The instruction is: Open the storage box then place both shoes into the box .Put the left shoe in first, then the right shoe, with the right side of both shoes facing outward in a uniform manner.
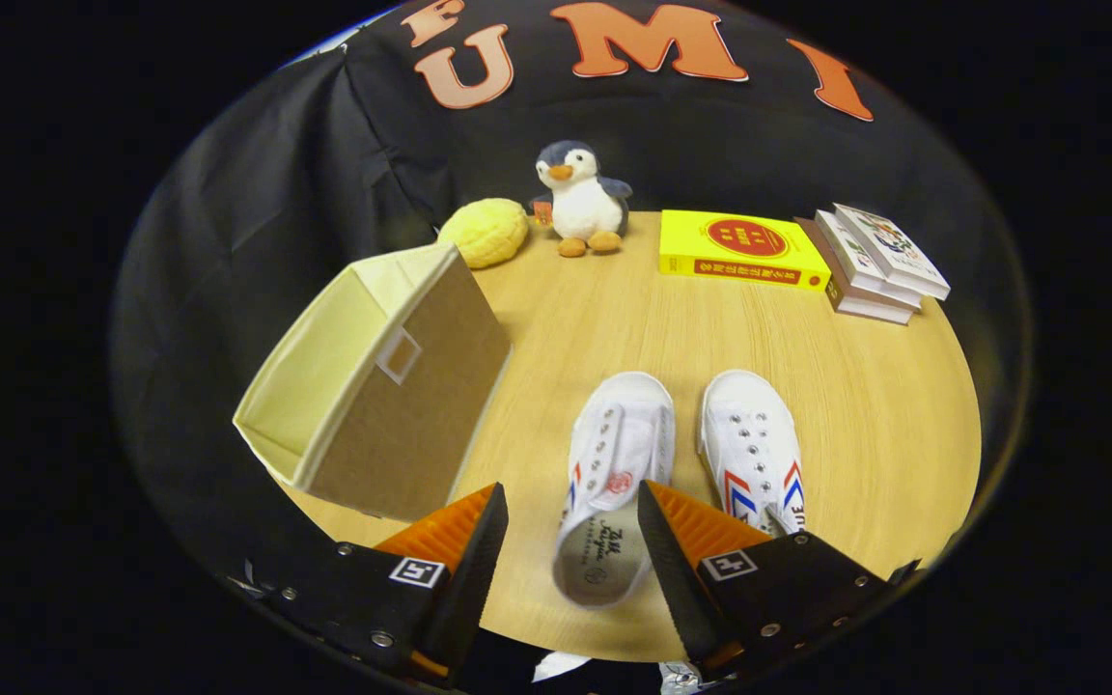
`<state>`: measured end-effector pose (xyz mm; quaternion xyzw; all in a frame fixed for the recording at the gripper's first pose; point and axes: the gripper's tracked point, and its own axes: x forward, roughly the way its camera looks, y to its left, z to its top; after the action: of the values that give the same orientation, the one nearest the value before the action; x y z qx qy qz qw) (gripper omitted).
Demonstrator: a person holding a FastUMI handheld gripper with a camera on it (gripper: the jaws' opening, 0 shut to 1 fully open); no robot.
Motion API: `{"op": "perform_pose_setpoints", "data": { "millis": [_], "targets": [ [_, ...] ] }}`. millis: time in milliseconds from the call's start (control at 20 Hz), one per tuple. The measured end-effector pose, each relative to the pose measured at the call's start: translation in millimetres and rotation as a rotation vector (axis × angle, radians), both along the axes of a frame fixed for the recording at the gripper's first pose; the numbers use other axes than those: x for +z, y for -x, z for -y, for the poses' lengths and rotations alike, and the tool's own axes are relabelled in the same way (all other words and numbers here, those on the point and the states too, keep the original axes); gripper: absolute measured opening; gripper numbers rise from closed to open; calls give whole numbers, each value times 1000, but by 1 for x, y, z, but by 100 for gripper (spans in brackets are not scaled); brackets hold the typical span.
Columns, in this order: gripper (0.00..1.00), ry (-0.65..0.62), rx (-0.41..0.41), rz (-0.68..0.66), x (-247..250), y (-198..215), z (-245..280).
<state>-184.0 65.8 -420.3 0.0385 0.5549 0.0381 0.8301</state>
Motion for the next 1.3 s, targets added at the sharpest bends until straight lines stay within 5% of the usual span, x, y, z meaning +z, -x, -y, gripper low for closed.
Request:
{"op": "perform_pose_setpoints", "data": {
  "millis": [450,600,1100,1300],
  "targets": [
    [69,130,37,-90,-57,26,43],
    [45,138,21,-74,-69,13,47],
    [19,221,26,24,-91,-18,49],
    [2,101,-96,-17,-82,-23,48]
  ]
}}
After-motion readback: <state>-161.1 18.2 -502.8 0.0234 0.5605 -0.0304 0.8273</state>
